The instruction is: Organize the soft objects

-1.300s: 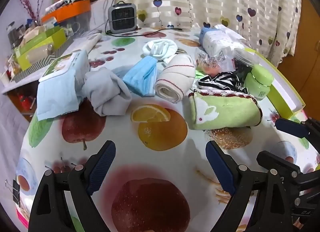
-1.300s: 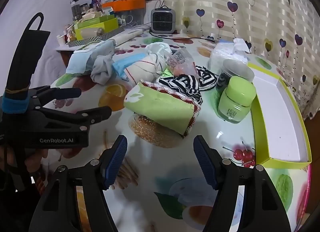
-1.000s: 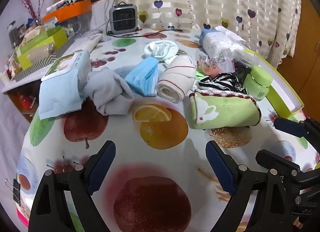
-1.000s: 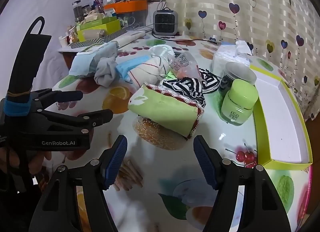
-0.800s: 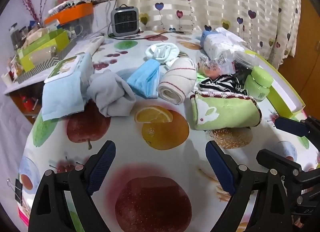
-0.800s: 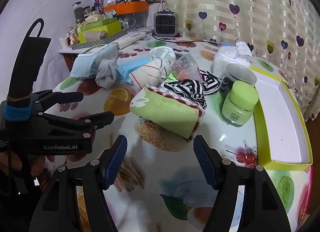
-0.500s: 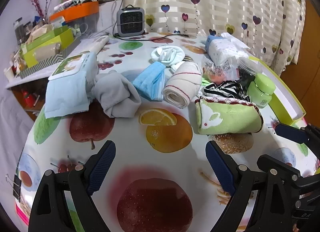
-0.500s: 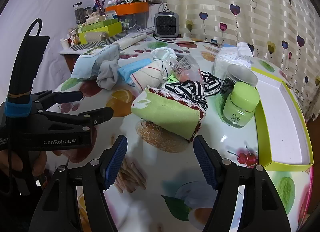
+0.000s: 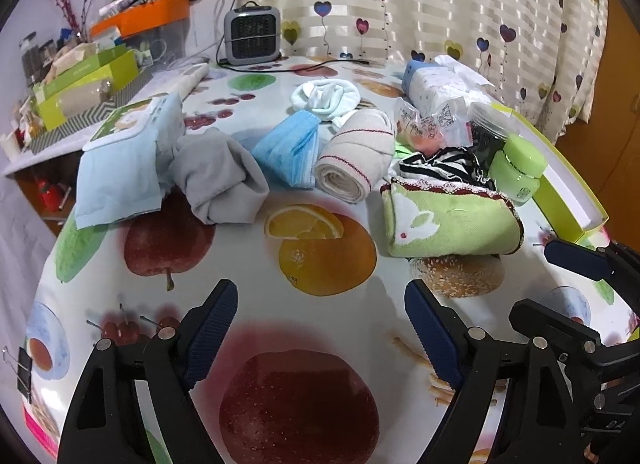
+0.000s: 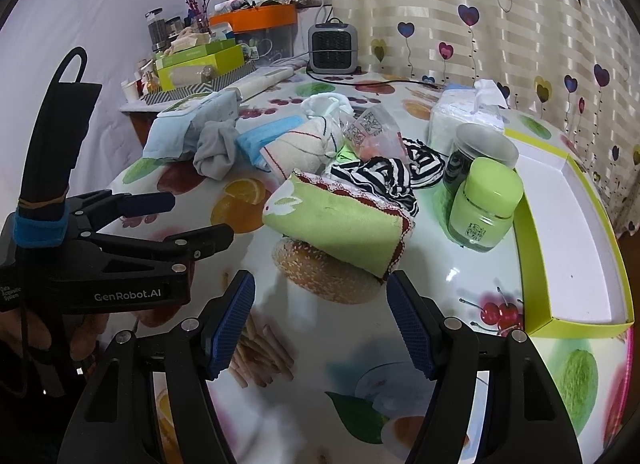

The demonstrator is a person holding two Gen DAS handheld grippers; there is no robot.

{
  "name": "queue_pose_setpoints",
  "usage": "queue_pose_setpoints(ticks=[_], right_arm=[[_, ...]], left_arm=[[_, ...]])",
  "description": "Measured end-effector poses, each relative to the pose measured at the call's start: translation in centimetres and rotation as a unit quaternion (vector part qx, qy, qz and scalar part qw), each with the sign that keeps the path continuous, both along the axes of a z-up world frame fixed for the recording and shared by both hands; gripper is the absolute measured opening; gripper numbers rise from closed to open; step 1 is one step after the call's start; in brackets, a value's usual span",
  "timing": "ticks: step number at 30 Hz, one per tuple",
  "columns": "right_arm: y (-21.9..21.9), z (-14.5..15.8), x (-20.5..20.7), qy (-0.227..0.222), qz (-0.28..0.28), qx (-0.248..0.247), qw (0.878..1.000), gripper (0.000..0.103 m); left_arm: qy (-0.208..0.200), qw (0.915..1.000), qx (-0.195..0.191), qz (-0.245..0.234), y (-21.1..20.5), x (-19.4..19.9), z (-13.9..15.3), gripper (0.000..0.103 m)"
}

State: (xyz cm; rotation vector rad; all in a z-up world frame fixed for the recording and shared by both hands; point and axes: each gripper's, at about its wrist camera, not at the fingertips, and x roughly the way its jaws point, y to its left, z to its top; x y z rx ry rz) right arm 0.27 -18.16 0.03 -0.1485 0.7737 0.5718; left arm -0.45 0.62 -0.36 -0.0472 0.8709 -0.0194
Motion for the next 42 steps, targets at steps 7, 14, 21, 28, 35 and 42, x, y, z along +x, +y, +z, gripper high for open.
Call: queue_pose_setpoints(ticks=[7,14,21,28,35,42], right_arm=[[0.0,-0.1,0.3,0.004,-0.005,-0.004,1.0,0.069],[0.1,-0.1,0.6,0.001,-0.004,-0.009,1.0,0.069],[0.2,-0.1,0.7,-0.004,-0.003,-0.012,1.0,0.069],[0.3,-0.2,0.8,-0.001,-0.004,-0.013,1.0,0.069],[0.2,-0.3,1.0,-0.002,0.0,-0.012,1.0,0.069],[0.2,-0.5,1.0,-0.003,0.006,-0.01,1.0,0.069]], left_arm=[[-0.003,1.0,0.001,-0.004,0.0,0.0,0.1,0.086],[-0.003,1.0,-0.007,-0.002,0.0,0.0,0.1,0.086],[-0.006,0.9999,-0.01,-0.004,0.0,-0.1,0.0,0.086],[-0.006,0.9999,-0.01,-0.005,-0.2,-0.2,0.0,0.086],[-0.006,0.9999,-0.012,-0.005,-0.2,-0.1,0.1,0.086],[-0.006,0.9998,-0.016,-0.007,-0.3,0.1,0.5,0.086]])
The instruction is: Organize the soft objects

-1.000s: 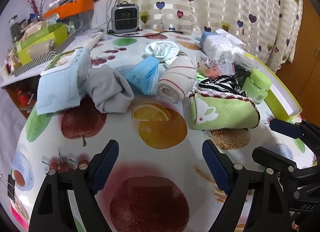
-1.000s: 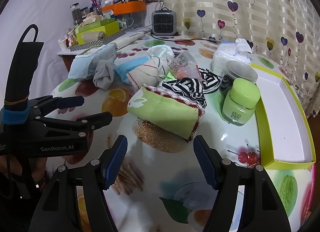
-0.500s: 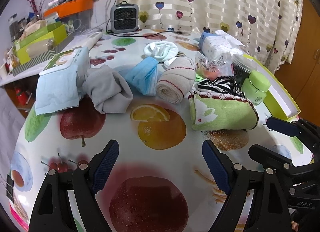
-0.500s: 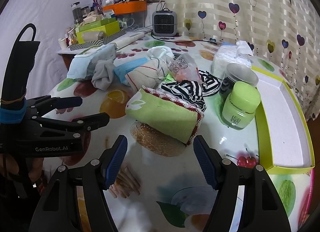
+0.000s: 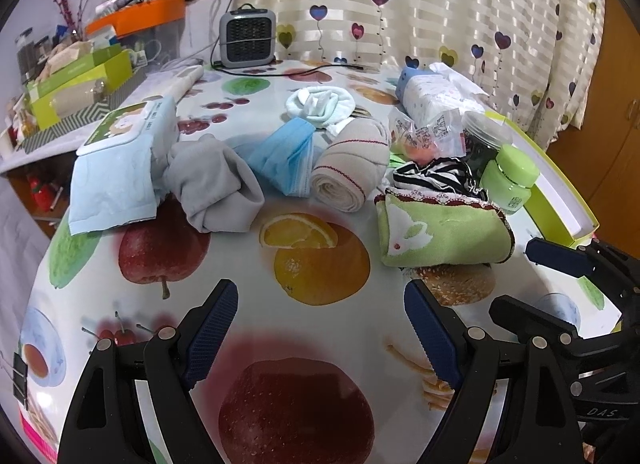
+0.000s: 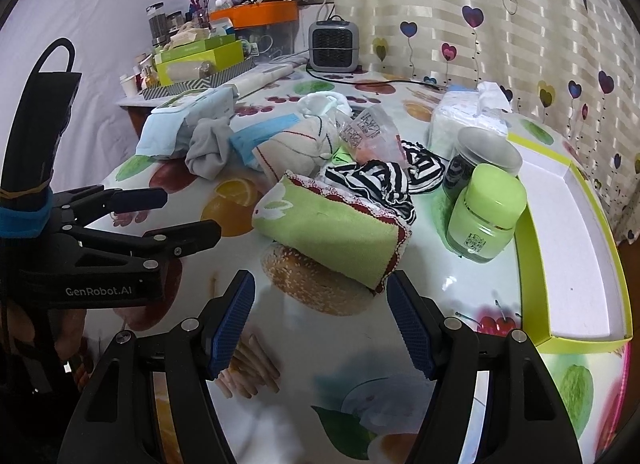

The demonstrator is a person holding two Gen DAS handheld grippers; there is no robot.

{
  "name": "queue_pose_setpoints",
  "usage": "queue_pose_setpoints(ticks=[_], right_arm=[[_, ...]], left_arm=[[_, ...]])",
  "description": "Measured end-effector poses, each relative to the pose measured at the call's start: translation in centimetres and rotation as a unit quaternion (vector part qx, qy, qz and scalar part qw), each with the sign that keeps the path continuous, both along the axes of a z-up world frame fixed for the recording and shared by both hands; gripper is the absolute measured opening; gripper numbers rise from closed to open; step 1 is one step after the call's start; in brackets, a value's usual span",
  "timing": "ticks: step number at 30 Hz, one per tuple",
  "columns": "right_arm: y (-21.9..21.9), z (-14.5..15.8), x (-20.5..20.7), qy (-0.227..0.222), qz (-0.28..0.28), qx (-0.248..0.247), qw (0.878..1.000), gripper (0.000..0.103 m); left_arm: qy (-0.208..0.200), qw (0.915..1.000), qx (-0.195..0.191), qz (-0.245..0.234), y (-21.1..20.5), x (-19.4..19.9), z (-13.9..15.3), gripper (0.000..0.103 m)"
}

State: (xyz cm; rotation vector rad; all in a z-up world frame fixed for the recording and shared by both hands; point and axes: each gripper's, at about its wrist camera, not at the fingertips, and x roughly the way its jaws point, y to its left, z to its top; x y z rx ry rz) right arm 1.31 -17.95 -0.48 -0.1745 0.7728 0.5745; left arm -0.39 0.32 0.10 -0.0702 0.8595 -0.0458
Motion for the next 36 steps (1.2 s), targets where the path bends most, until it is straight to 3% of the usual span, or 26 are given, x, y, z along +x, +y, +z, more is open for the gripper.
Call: queue_pose_setpoints(ticks=[18,27,36], right_arm=[[0.9,-0.5,0.8,0.012,0.009,-0.015,1.0,0.069],[2.3,0.2,1.9,-0.03,0.037,-0.049,0.998,0.069],[4.4,-0.5,2.9,-0.082,0.084,-0.118,0.986,0.069]], left_arm=[[0.0,1.0,-0.004,-0.004,0.0,0.3,0.1,0.086],[0.001,0.9999,-0.014,0.002,1.1,1.1,0.3,0.086],[0.008,0.9997,-0.023,0.008,1.9,1.5,-0.2,0.086]])
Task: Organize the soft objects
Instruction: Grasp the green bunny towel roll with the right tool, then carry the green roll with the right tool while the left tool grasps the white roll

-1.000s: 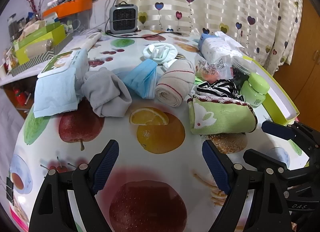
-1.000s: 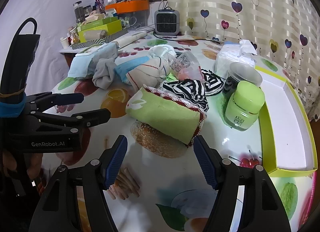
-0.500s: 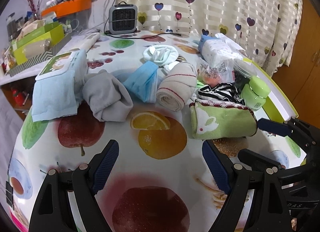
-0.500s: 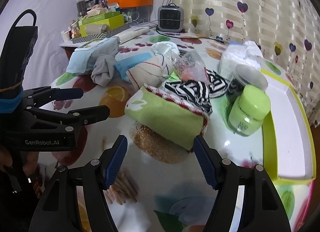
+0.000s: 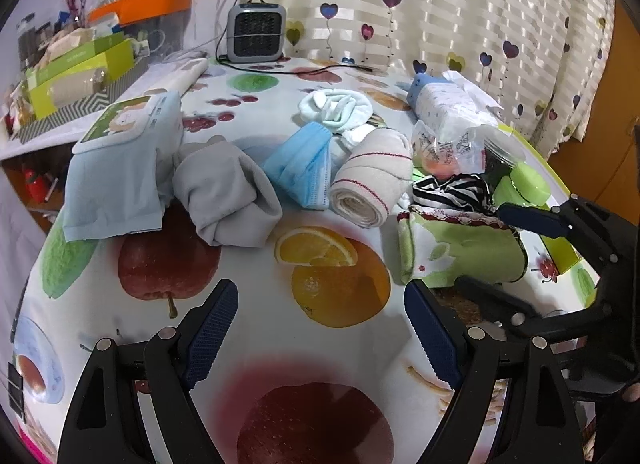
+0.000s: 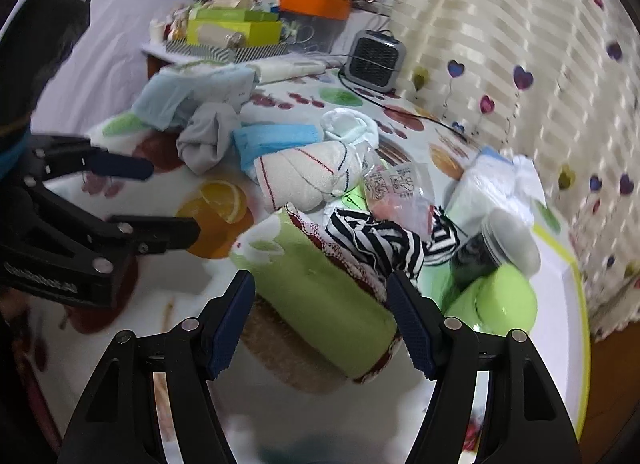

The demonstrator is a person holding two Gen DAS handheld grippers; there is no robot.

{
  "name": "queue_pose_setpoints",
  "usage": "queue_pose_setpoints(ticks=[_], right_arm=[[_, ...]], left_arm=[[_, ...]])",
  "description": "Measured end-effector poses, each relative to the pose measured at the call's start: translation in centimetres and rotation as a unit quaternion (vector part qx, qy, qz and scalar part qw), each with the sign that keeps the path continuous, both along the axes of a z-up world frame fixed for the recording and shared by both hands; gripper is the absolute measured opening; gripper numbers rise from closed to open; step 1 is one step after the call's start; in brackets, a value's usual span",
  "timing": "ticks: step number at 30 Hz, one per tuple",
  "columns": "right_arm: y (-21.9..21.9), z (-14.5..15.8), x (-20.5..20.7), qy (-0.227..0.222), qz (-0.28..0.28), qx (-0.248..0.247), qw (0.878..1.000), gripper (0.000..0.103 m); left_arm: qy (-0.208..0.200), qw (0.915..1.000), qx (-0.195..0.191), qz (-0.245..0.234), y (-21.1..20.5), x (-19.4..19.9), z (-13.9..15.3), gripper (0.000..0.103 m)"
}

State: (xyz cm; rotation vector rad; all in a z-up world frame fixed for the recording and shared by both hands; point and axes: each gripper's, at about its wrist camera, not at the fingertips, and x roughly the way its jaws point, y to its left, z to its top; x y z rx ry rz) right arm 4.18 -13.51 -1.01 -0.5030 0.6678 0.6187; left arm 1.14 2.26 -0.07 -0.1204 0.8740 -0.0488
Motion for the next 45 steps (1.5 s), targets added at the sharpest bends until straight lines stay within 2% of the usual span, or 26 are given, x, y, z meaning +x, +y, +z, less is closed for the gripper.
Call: queue_pose_setpoints(ticks=[5,6,7,9,13,15,21,28,35,45], right_arm=[[1.2,-2.0,0.3,-0.001,0.031,-0.069,0.997,0.069],[1.0,-2.0,0.3,-0.003,0.032,-0.062,0.998,0.069],[0.9,-2.0,0.5,0.004,0.03,-0.06,0.998,0.06],[0.7,-1.9,0.8,0.007,0.021,-0.058,0.998,0.049],[0.2,-1.2,0.4,0.01,0.017,-0.031,0.999,0.034],[-0.1,-0.8,0.1,0.011,0.012,-0.017,1.0,0.031],[-1.6,0.4,-1.0,0.041,0.005,0.05,0.998,0.031],[-3.8,1.6,-1.9,0.076,-0.007,0.131,0.988,0.031],[-5.5,2.3,-1.3,0.07,-0.038,0.151,0.985,0.031],[-6.4,2.1,-0.4,0.075,-0.048,0.162,0.983,0.031]], left_arm=[[0.002,1.0,-0.004,0.003,0.4,0.3,-0.2,0.086],[0.003,1.0,-0.005,0.004,0.5,0.3,-0.2,0.086],[0.002,1.0,-0.005,0.004,0.6,0.3,-0.3,0.086],[0.001,1.0,-0.006,0.005,0.7,0.3,-0.2,0.086],[-0.005,1.0,-0.008,0.003,0.9,0.4,0.1,0.086],[-0.009,0.9999,-0.009,0.001,0.9,0.3,0.3,0.086],[-0.023,0.9996,-0.011,-0.01,0.7,0.5,1.1,0.086],[-0.04,0.9986,-0.004,-0.035,-0.2,1.3,2.0,0.086],[-0.05,0.9968,0.016,-0.06,-1.3,3.9,2.3,0.086],[-0.044,0.993,0.045,-0.1,-2.7,8.1,1.3,0.086]])
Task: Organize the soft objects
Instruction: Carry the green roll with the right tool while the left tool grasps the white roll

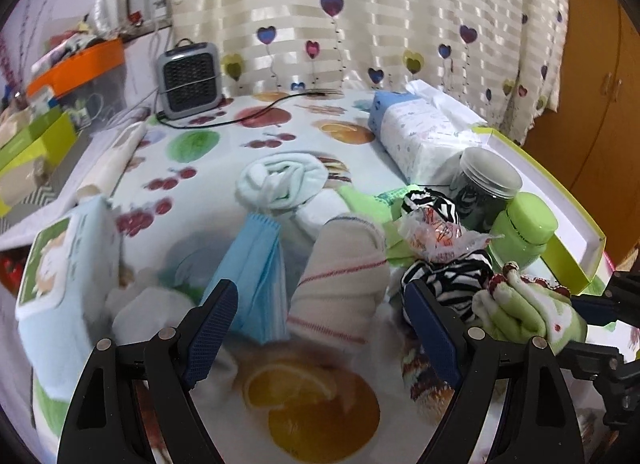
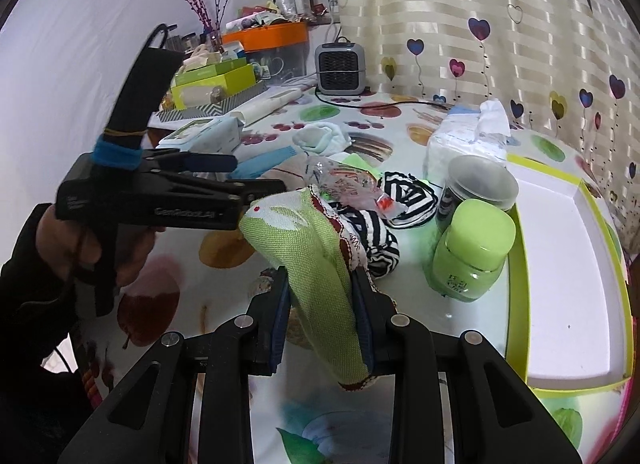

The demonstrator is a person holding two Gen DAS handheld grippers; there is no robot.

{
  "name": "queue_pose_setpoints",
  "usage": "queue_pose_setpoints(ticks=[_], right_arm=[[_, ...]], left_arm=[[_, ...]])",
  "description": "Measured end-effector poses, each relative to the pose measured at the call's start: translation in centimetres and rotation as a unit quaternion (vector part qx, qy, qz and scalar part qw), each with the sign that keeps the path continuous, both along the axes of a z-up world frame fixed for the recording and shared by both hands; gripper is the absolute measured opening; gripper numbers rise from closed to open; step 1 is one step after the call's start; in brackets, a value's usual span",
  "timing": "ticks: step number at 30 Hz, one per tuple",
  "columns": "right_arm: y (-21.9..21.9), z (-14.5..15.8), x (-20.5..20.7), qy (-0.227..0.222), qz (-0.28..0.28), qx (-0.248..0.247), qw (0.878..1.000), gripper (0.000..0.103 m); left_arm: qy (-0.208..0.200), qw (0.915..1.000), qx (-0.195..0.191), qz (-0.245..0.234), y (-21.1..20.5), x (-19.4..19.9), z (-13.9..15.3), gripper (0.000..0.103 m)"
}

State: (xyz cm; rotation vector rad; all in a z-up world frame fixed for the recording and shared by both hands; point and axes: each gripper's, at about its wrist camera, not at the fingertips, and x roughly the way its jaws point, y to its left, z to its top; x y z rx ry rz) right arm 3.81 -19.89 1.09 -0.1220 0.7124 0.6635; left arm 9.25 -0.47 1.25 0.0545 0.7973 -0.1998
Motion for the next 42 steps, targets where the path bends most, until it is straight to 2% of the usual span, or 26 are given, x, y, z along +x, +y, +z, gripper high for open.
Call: queue_pose_setpoints(ticks=[4,6,8,10,13,29,42], right_arm=[[-0.3,-0.1,0.3,0.002,-0.004,0.004,1.0,0.031],[-0.5,-0.1,0.4,0.003,-0.007,0.005,1.0,0.031],[-0.7,-0.2,0.5,0.005,-0.008,0.01,1.0,0.031],[-0.9,-0.3,0.5,0.006,-0.01,0.012,1.0,0.031],[-0.9,-0.3,0.4,0.005,-0.012,0.015,1.0,0.031],[-1.6,0.5,-0.5,0.009,-0.037,0.057,0.998,0.031],[-1.5,1.4,-1.4,0.003,-0.074,0.058,0.996,0.031]], left_arm=[[-0.002,0.9999,0.013,-0.01,-0.6,0.8,-0.2,0.085],[-0.001,0.9997,0.02,-0.015,-0.9,1.0,-0.4,0.077],[0.01,0.9994,0.028,-0.018,-1.2,1.4,-0.8,0.061],[0.019,0.9992,0.027,-0.022,-1.4,1.6,-1.1,0.051],[0.013,0.9992,0.029,-0.023,-1.5,1.2,-0.9,0.049],[-0.011,0.998,-0.062,0.007,0.1,-5.2,1.6,0.049],[-0.023,0.997,-0.074,-0.011,-1.1,-7.9,3.0,0.049]])
